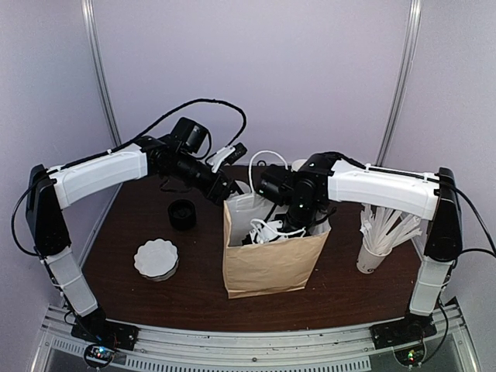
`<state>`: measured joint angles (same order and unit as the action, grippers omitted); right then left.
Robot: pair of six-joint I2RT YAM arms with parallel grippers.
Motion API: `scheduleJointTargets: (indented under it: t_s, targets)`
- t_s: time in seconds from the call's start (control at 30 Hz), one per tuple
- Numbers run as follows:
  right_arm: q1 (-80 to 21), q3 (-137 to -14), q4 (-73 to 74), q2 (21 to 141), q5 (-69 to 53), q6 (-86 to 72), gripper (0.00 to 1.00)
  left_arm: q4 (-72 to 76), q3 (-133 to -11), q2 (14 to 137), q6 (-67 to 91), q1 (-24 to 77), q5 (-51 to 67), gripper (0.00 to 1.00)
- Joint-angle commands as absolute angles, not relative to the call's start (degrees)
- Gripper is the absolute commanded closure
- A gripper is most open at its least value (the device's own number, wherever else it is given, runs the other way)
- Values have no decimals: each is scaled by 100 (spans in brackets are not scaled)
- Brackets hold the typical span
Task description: Pack the takeout coffee
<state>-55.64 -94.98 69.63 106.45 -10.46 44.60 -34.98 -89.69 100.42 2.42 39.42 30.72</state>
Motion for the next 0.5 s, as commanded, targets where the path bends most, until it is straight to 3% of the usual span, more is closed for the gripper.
scheduleJointTargets:
  t_s: [0.0, 0.47]
  targets:
    - [-5546, -9265, 6955, 11027, -850, 4423, 52, -3524, -9076, 9738, 135, 3894, 3024, 19]
    - [-5570, -10280, 7265, 10687, -804, 4437, 26, -3707, -8941, 9456, 58, 3894, 2889, 19]
